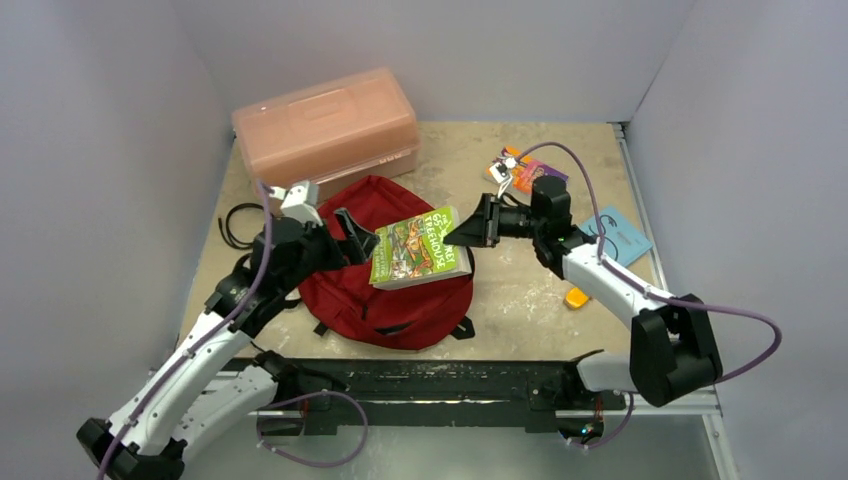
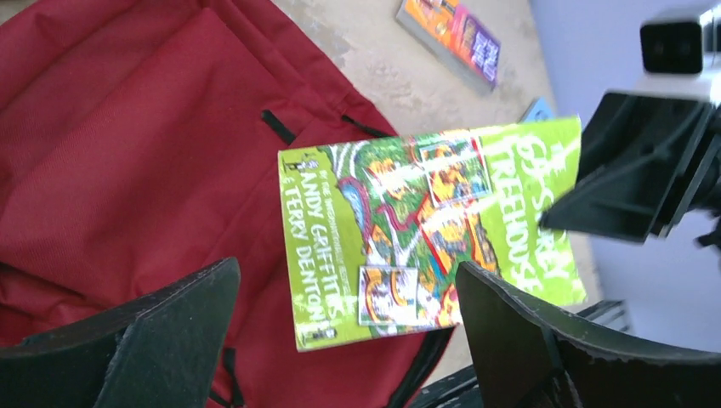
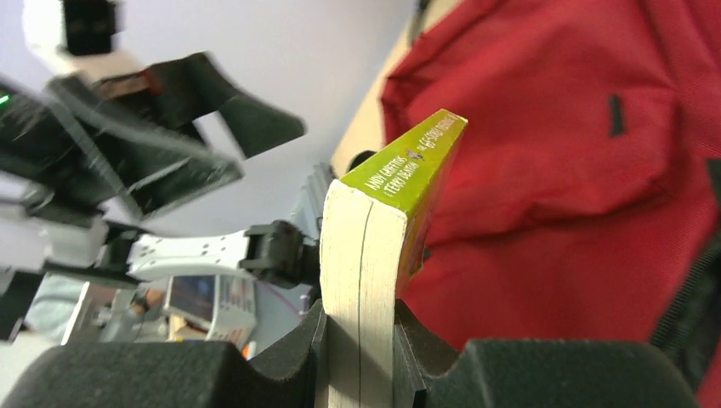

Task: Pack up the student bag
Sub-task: Pick up the book from the center of the board.

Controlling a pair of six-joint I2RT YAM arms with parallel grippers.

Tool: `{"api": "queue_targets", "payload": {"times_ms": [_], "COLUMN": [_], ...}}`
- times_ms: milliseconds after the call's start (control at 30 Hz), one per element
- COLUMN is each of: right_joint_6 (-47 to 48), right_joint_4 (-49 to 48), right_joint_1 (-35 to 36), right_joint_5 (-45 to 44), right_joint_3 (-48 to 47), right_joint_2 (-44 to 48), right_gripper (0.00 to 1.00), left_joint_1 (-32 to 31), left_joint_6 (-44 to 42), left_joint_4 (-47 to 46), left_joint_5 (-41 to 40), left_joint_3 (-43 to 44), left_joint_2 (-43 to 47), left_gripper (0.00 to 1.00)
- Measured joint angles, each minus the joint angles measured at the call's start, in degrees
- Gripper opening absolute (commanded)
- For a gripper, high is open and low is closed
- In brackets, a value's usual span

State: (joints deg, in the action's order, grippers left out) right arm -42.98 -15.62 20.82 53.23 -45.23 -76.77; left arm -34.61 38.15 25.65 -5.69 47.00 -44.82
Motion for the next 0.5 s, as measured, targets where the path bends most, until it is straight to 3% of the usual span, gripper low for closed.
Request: {"api": "queue_targets", "payload": {"times_ms": [133,267,500], "right_joint_6": [-3.8,-13.6,-37.9], "right_joint_4": [-6.5,-17.9,-38.0], "right_joint_1": [0.0,0.0,0.1], "right_joint_5": [4.4,7.5,11.0], "right_joint_3": [0.2,0.3,-3.7], "right_joint_2": [2.8,5.1,4.0], "right_gripper": [0.00,0.00,0.00], "left_joint_1": [8.7,14.6,16.6], "left_joint_6": [6.1,10.8,17.5], "left_joint_4": [-0.3,-3.7,-8.5], "left_joint_5": [8.2,16.2,20.0], "left_joint_3": [-0.4,-4.4,-5.5], "left_joint_2": [3.0,7.2,18.8], "left_gripper": [1.00,1.00,1.00]}}
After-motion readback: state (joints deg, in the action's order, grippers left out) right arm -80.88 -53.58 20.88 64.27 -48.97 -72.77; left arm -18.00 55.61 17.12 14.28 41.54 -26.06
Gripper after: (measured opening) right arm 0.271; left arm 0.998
